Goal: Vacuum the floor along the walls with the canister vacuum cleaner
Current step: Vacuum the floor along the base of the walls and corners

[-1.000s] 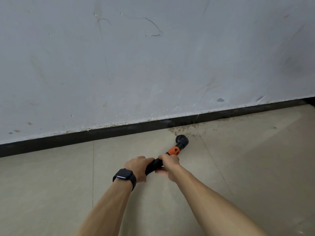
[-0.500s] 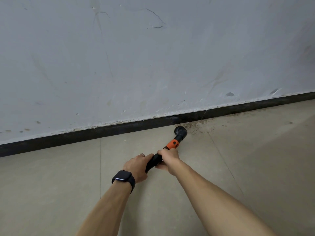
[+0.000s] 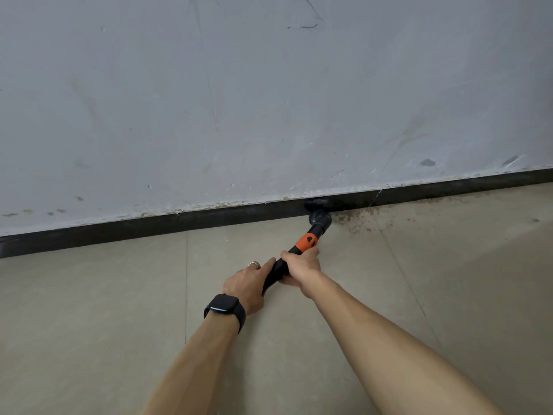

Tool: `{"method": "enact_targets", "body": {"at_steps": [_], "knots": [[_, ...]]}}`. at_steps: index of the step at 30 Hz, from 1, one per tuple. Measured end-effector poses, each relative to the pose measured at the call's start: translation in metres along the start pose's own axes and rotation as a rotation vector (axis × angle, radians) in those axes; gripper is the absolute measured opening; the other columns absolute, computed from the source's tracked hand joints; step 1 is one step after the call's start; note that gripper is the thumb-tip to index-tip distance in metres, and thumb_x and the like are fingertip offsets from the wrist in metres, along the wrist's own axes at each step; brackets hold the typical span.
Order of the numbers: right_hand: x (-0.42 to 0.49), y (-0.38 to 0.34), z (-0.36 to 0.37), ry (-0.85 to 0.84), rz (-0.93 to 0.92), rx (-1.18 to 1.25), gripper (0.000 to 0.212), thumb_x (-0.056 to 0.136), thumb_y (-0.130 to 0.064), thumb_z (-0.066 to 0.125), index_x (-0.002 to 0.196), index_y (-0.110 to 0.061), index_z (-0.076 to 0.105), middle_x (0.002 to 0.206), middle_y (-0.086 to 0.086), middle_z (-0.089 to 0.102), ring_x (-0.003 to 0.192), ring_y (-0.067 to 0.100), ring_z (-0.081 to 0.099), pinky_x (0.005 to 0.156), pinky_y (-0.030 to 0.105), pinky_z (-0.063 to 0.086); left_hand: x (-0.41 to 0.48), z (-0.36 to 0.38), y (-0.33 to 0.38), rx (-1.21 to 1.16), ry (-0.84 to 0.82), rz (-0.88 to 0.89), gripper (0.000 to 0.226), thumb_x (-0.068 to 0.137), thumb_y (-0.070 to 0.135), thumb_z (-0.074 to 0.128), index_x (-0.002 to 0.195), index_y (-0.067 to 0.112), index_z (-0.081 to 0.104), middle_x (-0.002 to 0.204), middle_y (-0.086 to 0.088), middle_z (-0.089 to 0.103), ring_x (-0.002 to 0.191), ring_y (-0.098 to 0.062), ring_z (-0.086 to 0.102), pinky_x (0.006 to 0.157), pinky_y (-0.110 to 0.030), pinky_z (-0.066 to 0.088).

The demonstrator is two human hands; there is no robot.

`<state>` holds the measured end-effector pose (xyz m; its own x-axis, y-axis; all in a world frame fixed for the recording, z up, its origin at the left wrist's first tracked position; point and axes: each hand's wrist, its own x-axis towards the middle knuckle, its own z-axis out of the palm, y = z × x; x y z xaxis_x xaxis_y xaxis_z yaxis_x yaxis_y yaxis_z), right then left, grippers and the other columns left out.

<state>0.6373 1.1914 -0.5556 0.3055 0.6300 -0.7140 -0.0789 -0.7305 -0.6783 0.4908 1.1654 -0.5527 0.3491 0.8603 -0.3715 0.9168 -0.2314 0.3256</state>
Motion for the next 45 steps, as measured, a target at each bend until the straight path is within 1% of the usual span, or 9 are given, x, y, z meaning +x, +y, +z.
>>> {"method": "enact_targets", "body": {"at_steps": [4, 8, 13, 19, 25, 31, 35, 40, 45], "knots": [[-0.001, -0.003, 0.005, 0.013, -0.016, -0.049, 0.066, 0.096, -0.015, 0.065, 0.146, -0.015, 0.022, 0.100, 0.006, 0.059, 0.092, 0.030, 0.071, 0.060, 0.038, 0.064, -0.001, 0.000, -0.002, -0.005, 0.009, -0.007, 0.077, 0.090, 0.012, 0.054, 0.151, 0.041, 0.016, 0.113, -0.003, 0.052, 0.094, -0.027, 0.059, 0.068, -0.035, 0.050], [-0.004, -0.002, 0.002, 0.029, -0.011, -0.063, 0.064, 0.097, -0.015, 0.063, 0.146, -0.016, 0.023, 0.100, 0.006, 0.059, 0.094, 0.030, 0.071, 0.068, 0.042, 0.066, -0.001, -0.003, 0.001, -0.009, 0.005, 0.018, 0.076, 0.088, 0.014, 0.058, 0.148, 0.041, 0.021, 0.110, -0.002, 0.053, 0.091, -0.025, 0.059, 0.066, -0.034, 0.049], [-0.011, 0.004, -0.015, 0.055, 0.011, -0.032, 0.070, 0.096, -0.012, 0.062, 0.150, -0.016, 0.017, 0.113, 0.013, 0.060, 0.097, 0.033, 0.070, 0.067, 0.043, 0.065, -0.003, -0.002, 0.009, -0.024, -0.038, 0.066, 0.077, 0.082, 0.018, 0.062, 0.145, 0.046, 0.025, 0.110, 0.001, 0.053, 0.096, -0.026, 0.060, 0.074, -0.039, 0.055], [-0.023, 0.020, -0.048, 0.105, 0.051, 0.031, 0.070, 0.095, -0.008, 0.059, 0.149, -0.012, 0.015, 0.104, 0.010, 0.056, 0.093, 0.031, 0.069, 0.077, 0.046, 0.065, 0.001, 0.001, 0.034, 0.016, -0.102, 0.140, 0.083, 0.078, 0.017, 0.068, 0.145, 0.048, 0.029, 0.115, 0.004, 0.054, 0.102, -0.024, 0.060, 0.068, -0.031, 0.045], [-0.025, 0.020, -0.063, 0.135, 0.053, 0.090, 0.063, 0.094, -0.008, 0.059, 0.143, -0.011, 0.019, 0.115, 0.017, 0.058, 0.100, 0.034, 0.069, 0.062, 0.042, 0.063, 0.004, 0.000, 0.050, 0.039, -0.101, 0.181, 0.078, 0.077, 0.016, 0.068, 0.141, 0.046, 0.035, 0.113, 0.002, 0.055, 0.102, -0.026, 0.061, 0.067, -0.032, 0.044], [-0.013, 0.011, -0.050, 0.068, 0.075, 0.098, 0.062, 0.093, -0.006, 0.064, 0.142, -0.010, 0.028, 0.118, 0.020, 0.061, 0.097, 0.038, 0.071, 0.057, 0.045, 0.063, 0.004, 0.001, 0.039, 0.001, -0.058, 0.128, 0.078, 0.078, 0.015, 0.065, 0.140, 0.049, 0.033, 0.108, 0.004, 0.053, 0.097, -0.025, 0.060, 0.064, -0.031, 0.041], [-0.004, 0.005, -0.041, 0.049, 0.077, 0.065, 0.064, 0.092, -0.006, 0.064, 0.145, -0.012, 0.028, 0.118, 0.019, 0.062, 0.096, 0.037, 0.071, 0.054, 0.044, 0.063, 0.006, 0.002, 0.031, -0.046, -0.053, 0.097, 0.078, 0.079, 0.015, 0.064, 0.142, 0.050, 0.031, 0.109, 0.004, 0.052, 0.096, -0.024, 0.060, 0.065, -0.032, 0.045], [0.007, 0.002, -0.045, 0.033, 0.073, -0.007, 0.069, 0.094, -0.007, 0.063, 0.150, -0.015, 0.023, 0.115, 0.014, 0.061, 0.092, 0.034, 0.071, 0.055, 0.042, 0.063, 0.011, 0.009, 0.033, -0.067, -0.046, 0.084, 0.081, 0.079, 0.019, 0.064, 0.145, 0.049, 0.028, 0.111, 0.003, 0.053, 0.098, -0.025, 0.060, 0.069, -0.033, 0.049], [0.017, -0.006, -0.048, 0.021, 0.057, -0.069, 0.068, 0.093, -0.008, 0.066, 0.147, -0.015, 0.026, 0.112, 0.012, 0.061, 0.091, 0.034, 0.071, 0.062, 0.048, 0.065, 0.018, 0.013, 0.037, -0.091, -0.042, 0.059, 0.083, 0.078, 0.023, 0.065, 0.146, 0.048, 0.025, 0.109, 0.004, 0.052, 0.095, -0.024, 0.060, 0.070, -0.034, 0.051]]}}
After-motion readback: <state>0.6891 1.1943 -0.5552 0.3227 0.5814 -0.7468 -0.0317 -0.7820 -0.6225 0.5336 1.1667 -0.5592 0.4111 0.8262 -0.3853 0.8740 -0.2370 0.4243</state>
